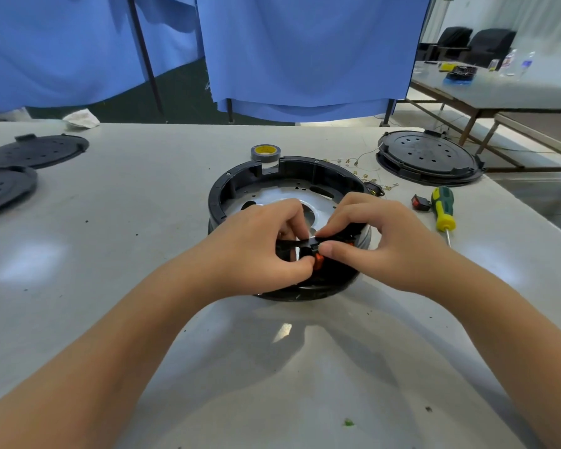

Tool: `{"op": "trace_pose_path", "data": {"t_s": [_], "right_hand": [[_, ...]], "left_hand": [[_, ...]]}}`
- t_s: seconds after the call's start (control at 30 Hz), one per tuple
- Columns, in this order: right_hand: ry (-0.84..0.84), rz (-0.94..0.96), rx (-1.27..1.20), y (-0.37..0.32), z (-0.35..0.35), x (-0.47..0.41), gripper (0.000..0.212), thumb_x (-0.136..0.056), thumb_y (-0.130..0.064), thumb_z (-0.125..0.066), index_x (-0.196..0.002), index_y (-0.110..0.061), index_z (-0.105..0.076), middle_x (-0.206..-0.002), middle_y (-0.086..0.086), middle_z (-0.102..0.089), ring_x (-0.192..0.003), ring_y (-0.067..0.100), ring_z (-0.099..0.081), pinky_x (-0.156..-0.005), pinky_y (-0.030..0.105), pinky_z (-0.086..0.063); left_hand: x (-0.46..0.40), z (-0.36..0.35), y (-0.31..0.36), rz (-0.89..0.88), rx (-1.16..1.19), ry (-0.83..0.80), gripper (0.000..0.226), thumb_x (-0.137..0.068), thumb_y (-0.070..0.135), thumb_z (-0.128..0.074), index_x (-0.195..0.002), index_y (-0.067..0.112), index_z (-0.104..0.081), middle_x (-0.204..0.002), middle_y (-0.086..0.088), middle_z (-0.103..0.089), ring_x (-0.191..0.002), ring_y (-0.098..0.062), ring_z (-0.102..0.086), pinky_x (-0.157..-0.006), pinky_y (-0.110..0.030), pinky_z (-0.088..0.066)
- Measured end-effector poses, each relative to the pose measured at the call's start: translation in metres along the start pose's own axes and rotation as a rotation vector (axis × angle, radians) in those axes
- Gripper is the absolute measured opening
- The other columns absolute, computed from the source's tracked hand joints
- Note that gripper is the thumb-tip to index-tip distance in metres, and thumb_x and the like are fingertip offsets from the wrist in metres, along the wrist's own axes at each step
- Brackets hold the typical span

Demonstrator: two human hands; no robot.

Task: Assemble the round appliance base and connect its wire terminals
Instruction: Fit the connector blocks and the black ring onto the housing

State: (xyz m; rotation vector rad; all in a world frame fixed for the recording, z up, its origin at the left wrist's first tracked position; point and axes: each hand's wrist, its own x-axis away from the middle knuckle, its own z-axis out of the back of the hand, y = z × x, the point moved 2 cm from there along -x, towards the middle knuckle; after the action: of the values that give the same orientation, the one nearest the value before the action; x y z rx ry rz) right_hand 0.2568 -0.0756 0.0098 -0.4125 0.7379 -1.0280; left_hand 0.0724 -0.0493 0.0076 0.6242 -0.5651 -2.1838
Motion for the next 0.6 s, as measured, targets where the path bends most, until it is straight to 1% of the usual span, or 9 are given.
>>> {"op": "trace_pose_path", "data": {"t_s": [0.1, 0.2, 0.37, 0.53, 0.6], "right_hand": [[0.015, 0.015, 0.004, 0.0003, -0.0006, -0.0011, 0.007, -0.078, -0.019, -0.076, -0.083, -0.024, -0.073, -0.083, -0.008, -0.06, -0.08, 0.006, -0.059, -0.073, 0.012, -0.042], [0.029, 0.022, 0.008, 0.0014, -0.0015, -0.0002, 0.007, -0.078, -0.021, -0.075, -0.084, -0.024, -0.073, -0.084, -0.007, -0.06, -0.08, 0.006, -0.059, -0.073, 0.012, -0.042], [0.036, 0.019, -0.004, 0.0054, -0.0027, 0.0021, 0.011, -0.079, -0.021, -0.074, -0.089, -0.022, -0.074, -0.087, -0.006, -0.062, -0.084, 0.008, -0.06, -0.076, 0.016, -0.045], [0.078, 0.019, -0.028, 0.0056, -0.0038, 0.0028, 0.008, -0.079, -0.022, -0.074, -0.085, -0.027, -0.073, -0.084, -0.004, -0.062, -0.082, 0.01, -0.06, -0.075, 0.021, -0.047], [0.086, 0.024, -0.022, 0.0054, -0.0044, 0.003, 0.007, -0.079, -0.023, -0.074, -0.085, -0.028, -0.073, -0.084, -0.005, -0.062, -0.081, 0.01, -0.06, -0.075, 0.021, -0.047]], "left_hand": [[0.0001, -0.0002, 0.0005, -0.016, 0.001, 0.007, 0.018, -0.072, 0.034, -0.067, -0.083, 0.026, -0.055, -0.072, 0.007, -0.067, -0.073, -0.009, -0.062, -0.068, -0.038, -0.052], [0.0002, -0.001, 0.0005, -0.011, -0.01, 0.025, 0.019, -0.07, 0.038, -0.063, -0.082, 0.027, -0.055, -0.072, 0.008, -0.066, -0.073, -0.007, -0.062, -0.067, -0.037, -0.052], [-0.0009, -0.0013, -0.0019, -0.003, 0.014, 0.027, 0.017, -0.069, 0.04, -0.062, -0.08, 0.03, -0.054, -0.072, 0.008, -0.066, -0.073, -0.01, -0.063, -0.068, -0.041, -0.053], [-0.0016, -0.0004, -0.0028, 0.001, 0.057, 0.034, 0.013, -0.073, 0.04, -0.063, -0.078, 0.03, -0.057, -0.072, 0.008, -0.067, -0.074, -0.01, -0.065, -0.069, -0.044, -0.054], [-0.0013, -0.0004, -0.0021, -0.007, 0.062, 0.035, 0.012, -0.073, 0.039, -0.063, -0.078, 0.029, -0.058, -0.072, 0.009, -0.067, -0.073, -0.01, -0.065, -0.069, -0.044, -0.054]]}}
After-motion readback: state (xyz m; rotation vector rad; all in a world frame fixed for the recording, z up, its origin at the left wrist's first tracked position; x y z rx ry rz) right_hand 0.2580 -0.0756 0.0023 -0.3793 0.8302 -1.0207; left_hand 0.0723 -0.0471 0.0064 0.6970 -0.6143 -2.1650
